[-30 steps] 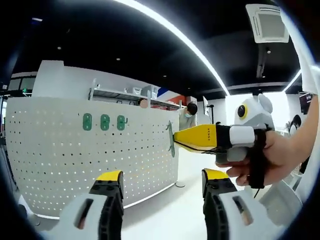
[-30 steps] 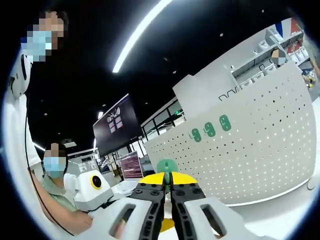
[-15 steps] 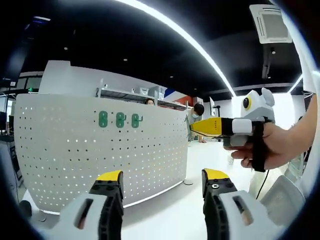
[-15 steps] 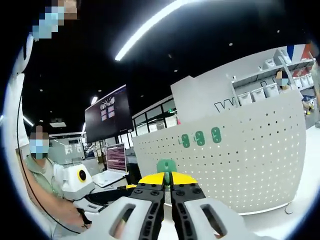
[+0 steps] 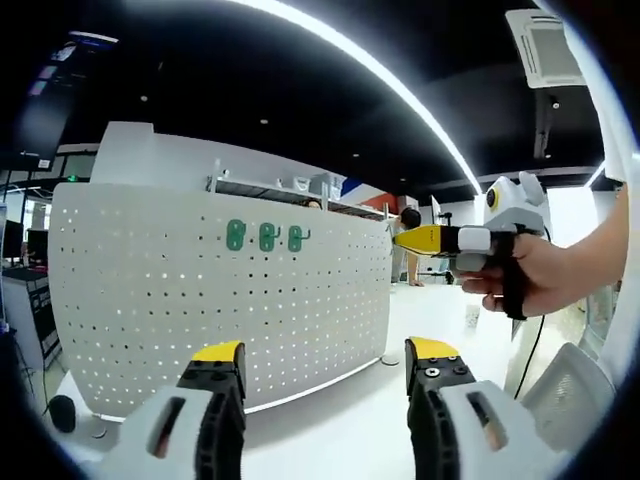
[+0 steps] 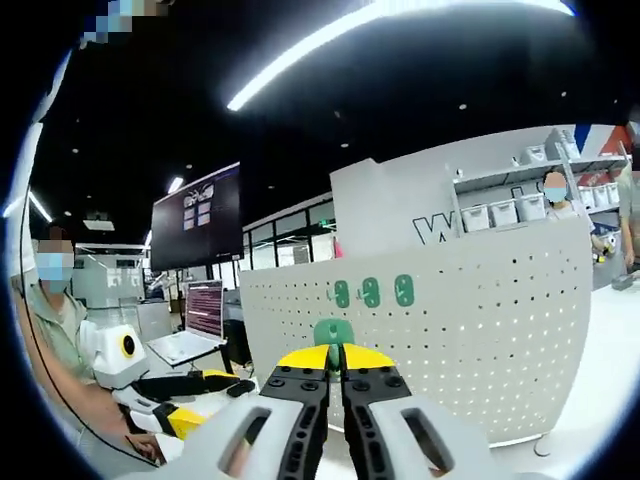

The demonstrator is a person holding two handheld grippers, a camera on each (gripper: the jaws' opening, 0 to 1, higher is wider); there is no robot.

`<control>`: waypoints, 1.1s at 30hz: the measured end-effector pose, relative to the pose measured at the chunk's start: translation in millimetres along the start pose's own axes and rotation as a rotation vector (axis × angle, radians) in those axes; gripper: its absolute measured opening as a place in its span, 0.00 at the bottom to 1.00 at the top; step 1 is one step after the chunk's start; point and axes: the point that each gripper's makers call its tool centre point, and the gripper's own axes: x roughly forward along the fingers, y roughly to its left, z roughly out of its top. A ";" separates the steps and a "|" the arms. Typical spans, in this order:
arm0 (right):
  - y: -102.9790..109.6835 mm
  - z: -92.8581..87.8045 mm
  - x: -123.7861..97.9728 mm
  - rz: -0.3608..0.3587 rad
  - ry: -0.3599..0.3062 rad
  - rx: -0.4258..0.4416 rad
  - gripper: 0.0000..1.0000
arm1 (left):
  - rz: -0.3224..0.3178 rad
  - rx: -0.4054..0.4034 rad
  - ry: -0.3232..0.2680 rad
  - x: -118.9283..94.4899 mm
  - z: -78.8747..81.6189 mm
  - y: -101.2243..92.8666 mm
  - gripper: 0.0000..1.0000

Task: Insert the hook assembly into the mounting plate slot until the hook locks in place.

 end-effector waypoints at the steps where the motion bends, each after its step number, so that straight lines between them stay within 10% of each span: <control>1: -3.3 0.4 0.2 -0.009 0.000 -0.003 0.00 | 0.002 0.002 0.002 -0.9 -0.3 0.6 0.66; 33: -53.8 22.8 35.1 -0.171 -0.055 -0.080 0.01 | 0.095 -0.020 0.005 -26.1 -9.7 26.4 0.68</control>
